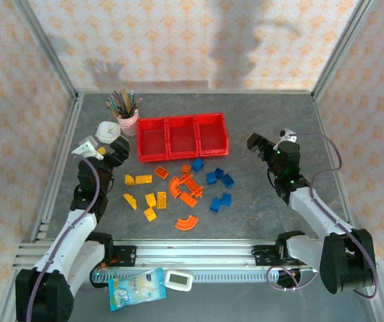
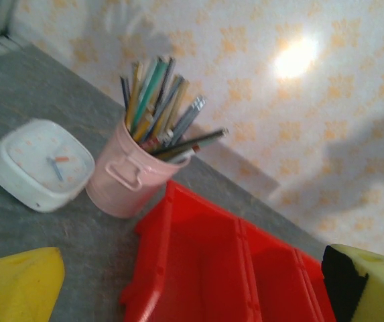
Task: Sort the legos into containers by color
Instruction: Pick up the lego from the center of the table.
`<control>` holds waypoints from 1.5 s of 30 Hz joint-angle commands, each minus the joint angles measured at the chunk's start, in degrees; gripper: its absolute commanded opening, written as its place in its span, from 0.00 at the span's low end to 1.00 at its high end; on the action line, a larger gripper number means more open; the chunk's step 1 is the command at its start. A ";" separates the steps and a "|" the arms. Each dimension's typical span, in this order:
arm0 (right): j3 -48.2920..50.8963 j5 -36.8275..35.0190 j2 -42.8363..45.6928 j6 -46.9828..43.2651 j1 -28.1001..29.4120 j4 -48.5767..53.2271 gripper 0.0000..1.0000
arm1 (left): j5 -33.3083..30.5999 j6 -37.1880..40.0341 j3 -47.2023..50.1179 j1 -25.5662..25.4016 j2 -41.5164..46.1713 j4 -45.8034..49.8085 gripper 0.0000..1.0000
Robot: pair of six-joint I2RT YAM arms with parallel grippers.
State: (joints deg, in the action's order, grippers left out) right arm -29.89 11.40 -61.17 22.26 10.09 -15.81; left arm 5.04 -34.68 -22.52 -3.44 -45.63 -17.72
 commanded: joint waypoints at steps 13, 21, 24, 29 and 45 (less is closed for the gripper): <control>-5.87 -3.49 -4.28 -1.02 21.34 13.62 1.00 | -0.53 -0.41 -13.54 -27.32 -9.83 26.68 0.99; -5.78 -2.13 -8.22 2.67 29.19 12.40 1.00 | -9.70 -0.49 -23.22 -32.86 -24.62 37.50 0.99; -5.62 0.07 -9.23 2.34 29.29 11.28 1.00 | -11.15 -0.89 -24.47 -32.94 -28.64 39.01 0.97; -8.76 4.39 -13.17 -0.62 29.29 13.18 1.00 | -13.49 -2.47 -25.37 -32.94 -33.87 39.25 0.94; -11.80 1.92 -14.95 -1.68 29.29 13.97 1.00 | -18.25 -6.56 -26.45 -32.81 -46.28 32.57 0.83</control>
State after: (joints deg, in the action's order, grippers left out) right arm -39.79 13.96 -75.92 21.80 39.13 -2.33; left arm -10.11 -39.83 -46.89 -36.01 -90.54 16.71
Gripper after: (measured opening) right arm 0.996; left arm 0.828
